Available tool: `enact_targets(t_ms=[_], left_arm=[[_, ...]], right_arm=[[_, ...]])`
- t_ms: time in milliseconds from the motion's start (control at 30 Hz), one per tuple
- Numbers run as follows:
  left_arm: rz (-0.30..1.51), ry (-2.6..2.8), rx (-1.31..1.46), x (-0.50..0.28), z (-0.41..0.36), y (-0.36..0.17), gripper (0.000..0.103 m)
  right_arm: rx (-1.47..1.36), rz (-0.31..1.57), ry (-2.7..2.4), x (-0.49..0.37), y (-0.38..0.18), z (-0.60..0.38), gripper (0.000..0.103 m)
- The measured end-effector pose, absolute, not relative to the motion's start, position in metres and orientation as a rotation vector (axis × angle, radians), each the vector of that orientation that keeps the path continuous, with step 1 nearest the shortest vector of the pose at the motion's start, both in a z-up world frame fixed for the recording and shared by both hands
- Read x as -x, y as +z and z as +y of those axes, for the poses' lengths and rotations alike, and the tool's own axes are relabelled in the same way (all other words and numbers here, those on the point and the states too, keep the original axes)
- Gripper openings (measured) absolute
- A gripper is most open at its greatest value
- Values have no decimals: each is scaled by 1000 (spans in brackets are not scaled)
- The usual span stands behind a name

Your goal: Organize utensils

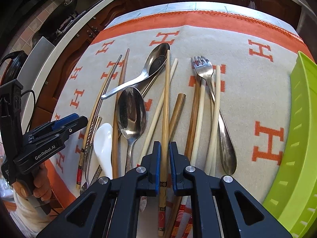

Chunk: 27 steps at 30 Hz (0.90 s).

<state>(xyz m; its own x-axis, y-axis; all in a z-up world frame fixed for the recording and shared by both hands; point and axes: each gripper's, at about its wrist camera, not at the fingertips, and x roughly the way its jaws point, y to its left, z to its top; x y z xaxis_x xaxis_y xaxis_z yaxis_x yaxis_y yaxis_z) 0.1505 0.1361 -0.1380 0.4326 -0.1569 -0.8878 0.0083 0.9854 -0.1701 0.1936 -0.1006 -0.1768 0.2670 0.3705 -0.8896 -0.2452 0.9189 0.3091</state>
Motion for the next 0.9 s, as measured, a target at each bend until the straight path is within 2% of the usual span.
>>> enact_targets(t_ms=[500,900], left_arm=[[1050,-41,-48,-130,108,-132,34],[1040,-15,-48,-132,104,-134,34]], right_arm=[[-109,1220,423,-190,-177,-102,9],[-91,1219,415,-190,-175,-99,9]])
